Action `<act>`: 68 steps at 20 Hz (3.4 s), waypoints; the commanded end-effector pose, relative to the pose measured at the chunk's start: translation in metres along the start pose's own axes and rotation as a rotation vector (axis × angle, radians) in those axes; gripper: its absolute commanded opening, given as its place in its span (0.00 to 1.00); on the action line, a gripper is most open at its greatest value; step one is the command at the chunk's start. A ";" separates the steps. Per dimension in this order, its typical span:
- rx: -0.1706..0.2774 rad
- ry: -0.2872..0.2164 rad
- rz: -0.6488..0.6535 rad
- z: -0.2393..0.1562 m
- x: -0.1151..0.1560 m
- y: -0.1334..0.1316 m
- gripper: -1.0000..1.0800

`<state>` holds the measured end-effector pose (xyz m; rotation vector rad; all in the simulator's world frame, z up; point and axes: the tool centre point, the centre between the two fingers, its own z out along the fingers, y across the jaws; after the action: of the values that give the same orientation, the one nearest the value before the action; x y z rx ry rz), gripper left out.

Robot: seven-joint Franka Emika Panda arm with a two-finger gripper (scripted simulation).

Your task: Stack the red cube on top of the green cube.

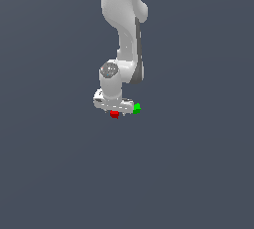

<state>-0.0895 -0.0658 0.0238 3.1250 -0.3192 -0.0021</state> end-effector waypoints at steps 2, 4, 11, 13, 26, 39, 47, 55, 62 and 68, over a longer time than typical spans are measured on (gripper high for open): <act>0.000 0.001 0.000 0.004 0.001 0.000 0.96; 0.000 0.001 0.000 0.004 0.001 0.000 0.00; 0.000 0.001 0.000 0.004 0.001 0.000 0.00; 0.001 0.001 0.000 0.004 0.000 0.000 0.00; 0.001 0.001 0.000 -0.039 -0.001 0.000 0.00; 0.000 0.001 0.000 -0.097 0.000 0.000 0.00; 0.000 0.001 0.000 -0.096 0.000 -0.001 0.00; 0.001 0.001 0.000 -0.078 -0.017 -0.034 0.00; 0.001 0.001 0.000 -0.050 -0.042 -0.084 0.00; 0.001 0.001 0.000 -0.038 -0.051 -0.106 0.00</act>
<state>-0.1175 0.0441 0.0637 3.1265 -0.3163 -0.0023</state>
